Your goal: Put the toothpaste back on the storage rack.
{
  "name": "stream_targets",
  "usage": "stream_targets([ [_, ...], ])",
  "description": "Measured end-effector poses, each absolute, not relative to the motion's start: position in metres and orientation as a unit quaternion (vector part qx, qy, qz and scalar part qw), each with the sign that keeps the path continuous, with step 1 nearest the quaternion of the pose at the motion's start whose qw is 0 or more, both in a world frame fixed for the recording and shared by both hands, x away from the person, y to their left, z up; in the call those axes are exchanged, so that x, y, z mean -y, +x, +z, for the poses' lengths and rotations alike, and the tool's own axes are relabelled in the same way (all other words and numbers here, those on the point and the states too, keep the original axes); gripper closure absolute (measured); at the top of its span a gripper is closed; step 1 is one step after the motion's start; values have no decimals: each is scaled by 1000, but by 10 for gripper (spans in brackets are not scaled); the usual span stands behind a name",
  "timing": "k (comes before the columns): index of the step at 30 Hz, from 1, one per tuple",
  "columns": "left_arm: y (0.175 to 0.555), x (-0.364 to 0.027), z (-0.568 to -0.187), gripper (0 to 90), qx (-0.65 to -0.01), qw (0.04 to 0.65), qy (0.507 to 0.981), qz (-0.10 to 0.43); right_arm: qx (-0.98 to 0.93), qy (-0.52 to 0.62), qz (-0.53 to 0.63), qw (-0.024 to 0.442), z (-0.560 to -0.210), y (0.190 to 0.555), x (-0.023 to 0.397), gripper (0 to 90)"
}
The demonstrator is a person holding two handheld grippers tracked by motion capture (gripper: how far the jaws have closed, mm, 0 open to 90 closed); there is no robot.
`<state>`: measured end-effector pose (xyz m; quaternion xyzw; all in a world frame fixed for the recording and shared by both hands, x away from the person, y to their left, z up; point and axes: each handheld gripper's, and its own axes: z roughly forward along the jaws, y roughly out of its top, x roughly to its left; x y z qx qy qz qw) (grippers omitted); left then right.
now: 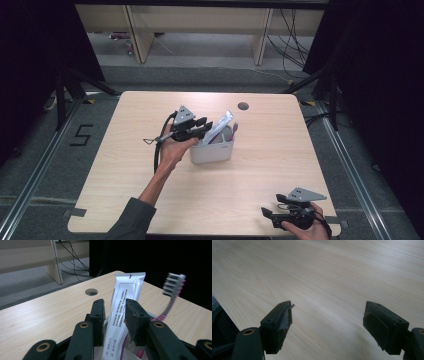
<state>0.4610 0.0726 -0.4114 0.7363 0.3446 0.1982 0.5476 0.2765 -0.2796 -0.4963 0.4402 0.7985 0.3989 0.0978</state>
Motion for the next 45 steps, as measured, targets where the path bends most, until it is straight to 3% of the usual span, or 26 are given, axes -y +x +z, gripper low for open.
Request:
stream_targets([
  [14, 454, -82, -405, 529, -348, 529, 750, 189, -799, 435, 401, 107, -496, 277, 281, 239],
  [36, 434, -98, -401, 462, -351, 530, 751, 179, -803, 430, 397, 114, -495, 278, 282, 239],
  [45, 424, -107, -402, 380, -360, 528, 748, 179, -800, 433, 400, 113, -496, 277, 282, 238],
])
